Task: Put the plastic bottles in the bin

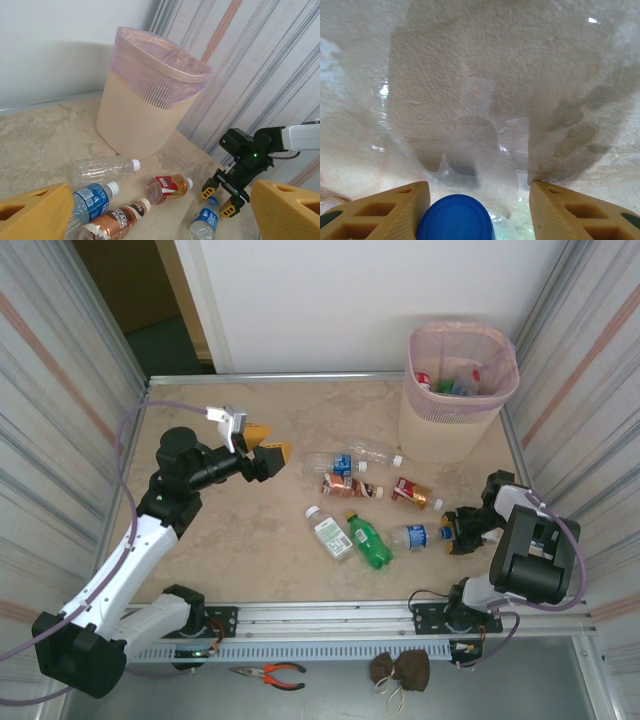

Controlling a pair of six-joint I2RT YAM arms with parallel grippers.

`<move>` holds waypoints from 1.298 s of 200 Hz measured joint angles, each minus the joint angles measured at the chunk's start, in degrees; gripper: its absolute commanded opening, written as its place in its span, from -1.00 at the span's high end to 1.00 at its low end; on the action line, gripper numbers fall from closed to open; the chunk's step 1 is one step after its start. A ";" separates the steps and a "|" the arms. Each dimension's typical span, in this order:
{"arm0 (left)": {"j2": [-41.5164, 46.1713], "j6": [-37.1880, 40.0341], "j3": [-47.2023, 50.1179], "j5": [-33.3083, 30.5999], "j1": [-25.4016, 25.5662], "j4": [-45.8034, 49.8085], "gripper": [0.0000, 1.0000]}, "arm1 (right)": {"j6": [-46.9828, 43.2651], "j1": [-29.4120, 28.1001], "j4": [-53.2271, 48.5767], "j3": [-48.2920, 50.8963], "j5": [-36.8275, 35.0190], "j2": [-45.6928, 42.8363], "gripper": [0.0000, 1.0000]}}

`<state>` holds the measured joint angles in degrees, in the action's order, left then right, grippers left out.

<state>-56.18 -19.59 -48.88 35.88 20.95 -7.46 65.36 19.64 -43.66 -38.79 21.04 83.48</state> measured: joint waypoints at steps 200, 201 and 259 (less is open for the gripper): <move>-0.20 -0.17 -0.02 0.00 0.00 -0.02 -0.84 | -1.33 1.77 -6.10 -6.54 -5.22 -13.68 0.49; -0.20 -0.20 -0.02 0.00 0.00 -0.02 -0.84 | -1.42 1.77 -6.21 -6.78 -5.44 -13.92 0.49; -1.53 -0.22 -0.04 0.02 0.00 -1.18 -0.84 | -11.50 -2.62 -10.71 -21.75 -17.64 -23.91 0.54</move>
<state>-57.71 -19.81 -48.93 35.90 20.95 -8.64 53.87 17.02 -54.37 -60.53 3.40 59.57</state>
